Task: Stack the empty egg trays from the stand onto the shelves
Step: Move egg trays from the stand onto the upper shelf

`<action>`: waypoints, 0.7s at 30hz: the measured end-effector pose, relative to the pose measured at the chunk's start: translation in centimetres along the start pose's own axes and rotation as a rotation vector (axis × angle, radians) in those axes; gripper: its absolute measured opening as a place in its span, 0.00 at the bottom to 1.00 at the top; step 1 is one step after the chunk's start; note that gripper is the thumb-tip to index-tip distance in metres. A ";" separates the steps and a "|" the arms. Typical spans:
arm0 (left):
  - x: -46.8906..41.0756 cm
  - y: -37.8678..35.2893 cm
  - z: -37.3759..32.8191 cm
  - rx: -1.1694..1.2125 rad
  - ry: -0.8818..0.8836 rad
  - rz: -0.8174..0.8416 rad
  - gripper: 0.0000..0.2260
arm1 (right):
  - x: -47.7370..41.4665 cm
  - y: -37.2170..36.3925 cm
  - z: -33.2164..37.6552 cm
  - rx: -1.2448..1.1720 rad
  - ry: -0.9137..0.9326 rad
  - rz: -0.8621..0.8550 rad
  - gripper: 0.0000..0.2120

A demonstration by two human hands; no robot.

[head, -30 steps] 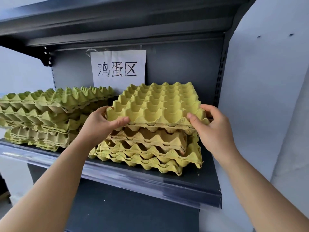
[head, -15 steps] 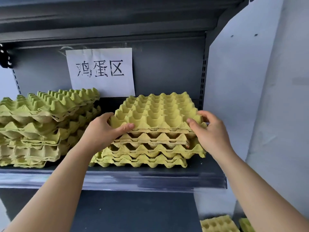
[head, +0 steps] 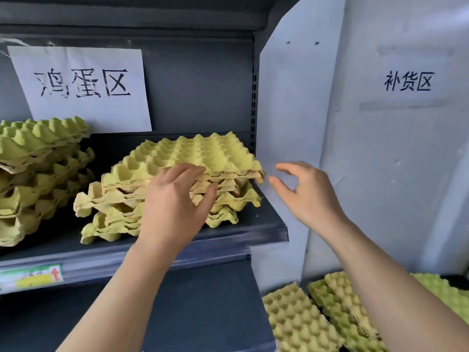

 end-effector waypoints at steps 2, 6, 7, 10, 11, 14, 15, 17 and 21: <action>1.0 -2.2 -2.6 0.055 -0.051 0.045 0.15 | 1.6 1.4 -2.2 0.056 -0.024 0.004 0.16; 3.1 -8.1 -8.1 0.136 -0.093 0.181 0.17 | 5.0 4.3 -8.5 0.167 -0.090 0.030 0.15; 3.7 -9.7 -9.5 0.153 -0.105 0.213 0.17 | 5.9 5.1 -10.3 0.189 -0.121 0.035 0.15; 5.6 -14.8 -13.8 0.211 -0.112 0.307 0.17 | 8.7 7.6 -16.2 0.245 -0.216 0.075 0.15; 6.3 -16.5 -15.4 0.226 -0.106 0.339 0.17 | 9.6 8.5 -18.2 0.261 -0.241 0.098 0.16; 8.4 -21.9 -19.8 0.267 -0.064 0.449 0.18 | 12.2 11.1 -24.3 0.304 -0.310 0.158 0.17; 9.1 -23.6 -21.3 0.275 -0.053 0.479 0.19 | 13.0 11.9 -26.3 0.317 -0.332 0.171 0.17; 10.6 -27.1 -24.3 0.279 -0.045 0.539 0.19 | 14.7 13.4 -30.3 0.336 -0.382 0.195 0.16; 13.5 -33.8 -29.2 0.285 -0.018 0.682 0.20 | 17.7 15.9 -38.0 0.371 -0.478 0.258 0.16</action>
Point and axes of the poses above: each hand's wrist, its own x-axis away from the middle knuckle, its own y-axis out of the back of the hand, z = x × y, the point moved 3 cm from there along -x, towards the middle knuckle, and after that the axes turned 3 degrees about x, right-handed, at the moved point
